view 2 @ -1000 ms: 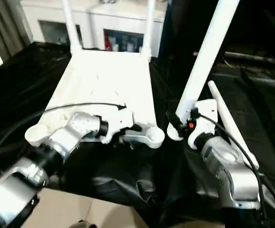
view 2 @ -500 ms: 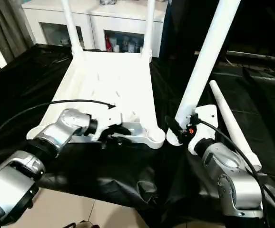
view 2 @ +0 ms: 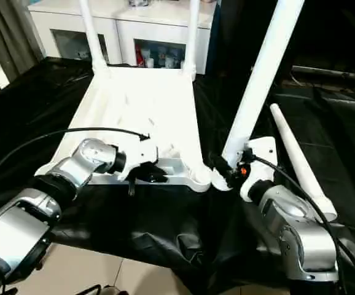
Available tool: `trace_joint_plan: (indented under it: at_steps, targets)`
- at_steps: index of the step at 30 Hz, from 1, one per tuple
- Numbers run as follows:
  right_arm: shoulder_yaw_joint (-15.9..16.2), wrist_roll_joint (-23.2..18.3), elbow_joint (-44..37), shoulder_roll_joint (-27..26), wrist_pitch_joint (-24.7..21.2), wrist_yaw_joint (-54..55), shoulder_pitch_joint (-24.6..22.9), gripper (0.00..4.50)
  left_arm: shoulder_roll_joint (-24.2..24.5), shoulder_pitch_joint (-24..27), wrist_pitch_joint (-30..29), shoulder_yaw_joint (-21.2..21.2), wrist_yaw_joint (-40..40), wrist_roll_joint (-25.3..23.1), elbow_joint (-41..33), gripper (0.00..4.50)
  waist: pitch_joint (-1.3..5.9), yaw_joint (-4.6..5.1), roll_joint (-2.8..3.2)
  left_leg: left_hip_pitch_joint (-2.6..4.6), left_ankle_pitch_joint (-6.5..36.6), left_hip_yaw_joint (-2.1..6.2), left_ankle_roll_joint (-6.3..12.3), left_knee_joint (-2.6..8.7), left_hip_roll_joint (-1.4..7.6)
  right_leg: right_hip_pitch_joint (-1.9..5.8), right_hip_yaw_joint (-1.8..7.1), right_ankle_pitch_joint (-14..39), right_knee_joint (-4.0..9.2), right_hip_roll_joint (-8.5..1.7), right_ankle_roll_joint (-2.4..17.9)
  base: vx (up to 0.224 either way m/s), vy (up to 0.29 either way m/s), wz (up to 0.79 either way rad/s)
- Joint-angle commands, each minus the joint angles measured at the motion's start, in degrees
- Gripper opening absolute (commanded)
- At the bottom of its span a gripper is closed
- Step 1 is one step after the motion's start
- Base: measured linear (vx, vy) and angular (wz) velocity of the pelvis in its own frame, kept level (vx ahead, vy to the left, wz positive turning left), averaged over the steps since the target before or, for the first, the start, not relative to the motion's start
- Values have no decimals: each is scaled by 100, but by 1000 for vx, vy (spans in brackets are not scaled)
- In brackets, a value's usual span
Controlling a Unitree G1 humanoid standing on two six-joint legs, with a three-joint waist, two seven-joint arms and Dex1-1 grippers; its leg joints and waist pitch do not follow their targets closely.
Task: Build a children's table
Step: Pick table leg, then insert table leg to table base
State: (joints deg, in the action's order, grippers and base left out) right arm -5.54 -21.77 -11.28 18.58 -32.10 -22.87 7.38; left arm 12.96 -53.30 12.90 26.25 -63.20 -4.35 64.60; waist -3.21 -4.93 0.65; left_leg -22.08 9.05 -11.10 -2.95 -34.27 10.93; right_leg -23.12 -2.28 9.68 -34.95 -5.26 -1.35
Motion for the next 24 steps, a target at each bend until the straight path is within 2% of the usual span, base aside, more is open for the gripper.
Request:
trace_joint_plan:
  at_steps: [1,2,3,4,8,9,12,13,16,17,18,19,20,21,22,24]
  targets:
    - [-12,-27,-243,34,-62,-15,-4,193,-13,-98,56,4,-58,-113,136,8,388,4,-34,143,1990,116,-126,455,153,216,167,1880,516,-281,1068,0,0,0]
    - [-15,-29,-250,35,-68,-11,-8,193,-19,-105,69,-7,-65,-131,164,8,389,4,-32,144,1977,119,-123,457,158,217,166,1845,508,-284,1083,0,0,0]
    - [-18,-31,-255,36,-70,-10,-11,193,-20,-109,74,-8,-63,-143,179,8,386,3,11,142,1953,121,-112,457,157,215,168,1731,500,-280,1125,0,0,0]
    - [-26,-43,-268,38,-77,-3,-22,193,-17,-123,96,1,-42,-195,229,8,389,8,-19,143,1965,112,-103,452,154,221,168,1706,507,-280,1143,0,0,0]
    - [-36,-65,-269,32,-81,5,-20,193,-8,-156,117,-47,-50,-230,301,0,380,1,-18,144,1995,117,-95,463,162,220,167,1757,509,-282,1139,0,0,0]
    - [-32,-61,-259,34,-77,2,-8,193,0,-165,92,-92,-81,-213,297,0,371,2,-35,147,2056,119,-101,467,161,213,164,1902,519,-287,1120,0,0,0]
    - [-27,-59,-247,36,-75,-1,9,193,10,-168,39,-140,-137,-187,280,0,365,10,-32,152,2128,124,-117,472,164,198,167,2064,540,-293,1083,0,0,0]
    - [-29,-78,-230,30,-83,-12,49,193,59,-122,-155,-206,-346,-107,156,0,370,-1,-18,152,2126,127,-124,472,162,204,167,2061,537,-298,1088,0,0,0]
    - [-75,-203,-258,67,-167,-105,97,193,306,261,-700,-145,-782,11,-641,0,366,14,-10,134,2078,130,-123,494,176,207,168,1892,506,-291,1174,0,0,0]
    - [-78,-212,-262,71,-174,-113,99,193,321,289,-731,-143,-802,21,-700,0,375,9,-5,138,2073,141,-130,498,192,225,168,1812,480,-302,1217,0,0,0]
    - [-102,-369,-330,159,-296,-284,95,193,444,708,-1302,-199,-829,247,-1636,0,377,13,3,138,2051,127,-115,492,181,209,171,1764,488,-293,1237,0,0,0]
    - [-109,-455,-368,210,-363,-384,91,193,485,913,-1646,-238,-763,341,-2106,0,392,11,-8,126,1937,153,-95,508,239,274,175,1427,407,-324,1365,0,0,0]
    - [-112,-498,-387,236,-397,-433,88,193,500,1010,-1815,-261,-725,382,-2330,0,406,13,14,138,1795,117,-37,478,228,244,177,1200,401,-295,1431,0,0,0]
    - [-121,-594,-417,291,-457,-551,99,193,561,1245,-2105,-280,-613,396,-2838,0,403,21,16,139,1733,97,-3,462,213,221,180,1102,401,-271,1465,0,0,0]
    - [-122,-611,-420,300,-465,-572,104,193,576,1288,-2140,-278,-594,391,-2930,0,404,6,-1,135,1683,95,14,459,214,231,178,1057,402,-274,1474,0,0,0]
    - [-128,-653,-426,322,-482,-624,119,193,621,1402,-2199,-269,-553,367,-3161,0,389,-2,10,132,1726,86,12,465,200,220,172,1264,430,-268,1397,0,0,0]
